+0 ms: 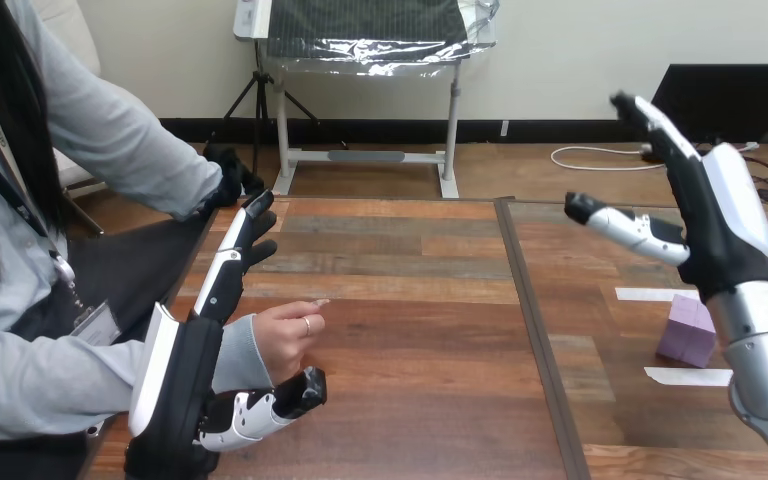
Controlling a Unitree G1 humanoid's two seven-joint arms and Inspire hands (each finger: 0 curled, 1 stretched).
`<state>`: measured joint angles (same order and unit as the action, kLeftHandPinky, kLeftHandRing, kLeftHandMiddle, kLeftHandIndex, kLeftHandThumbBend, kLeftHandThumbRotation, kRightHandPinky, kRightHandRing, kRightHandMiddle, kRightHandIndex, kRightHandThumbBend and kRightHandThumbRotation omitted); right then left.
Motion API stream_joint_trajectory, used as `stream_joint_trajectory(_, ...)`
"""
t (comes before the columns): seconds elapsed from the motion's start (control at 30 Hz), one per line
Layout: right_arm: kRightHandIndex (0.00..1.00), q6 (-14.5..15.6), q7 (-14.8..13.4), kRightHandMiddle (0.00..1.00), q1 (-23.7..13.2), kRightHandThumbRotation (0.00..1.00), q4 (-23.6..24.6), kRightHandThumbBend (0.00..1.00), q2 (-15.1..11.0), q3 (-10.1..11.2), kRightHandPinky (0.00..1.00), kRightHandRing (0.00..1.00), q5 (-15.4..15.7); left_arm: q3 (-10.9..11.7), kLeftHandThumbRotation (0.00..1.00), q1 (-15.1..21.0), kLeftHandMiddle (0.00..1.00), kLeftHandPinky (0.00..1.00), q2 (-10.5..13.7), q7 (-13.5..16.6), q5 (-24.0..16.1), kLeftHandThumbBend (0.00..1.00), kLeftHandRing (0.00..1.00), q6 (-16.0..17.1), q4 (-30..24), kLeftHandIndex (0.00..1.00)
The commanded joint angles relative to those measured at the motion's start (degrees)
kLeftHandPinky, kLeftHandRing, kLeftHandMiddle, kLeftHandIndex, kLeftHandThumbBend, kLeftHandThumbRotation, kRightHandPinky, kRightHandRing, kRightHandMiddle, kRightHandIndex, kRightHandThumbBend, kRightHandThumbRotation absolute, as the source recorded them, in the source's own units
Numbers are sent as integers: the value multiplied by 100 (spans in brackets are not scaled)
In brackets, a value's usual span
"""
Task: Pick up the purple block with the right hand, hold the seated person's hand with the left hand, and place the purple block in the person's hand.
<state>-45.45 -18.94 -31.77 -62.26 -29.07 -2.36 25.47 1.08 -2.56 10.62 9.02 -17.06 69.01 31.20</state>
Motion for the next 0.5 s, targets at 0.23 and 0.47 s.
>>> stream_joint_trajectory(0.23,88,351,-257,87,-899,80,-447,100,-208,-99,80,89,66,-30,82,285,97,86,97,-144,278,100,94,178,-7,96)
stream_joint_trajectory(0.47,87,493,-179,86,-1018,76,-709,100,-271,-109,80,89,-6,-34,83,265,98,87,90,-242,396,100,94,170,-43,96)
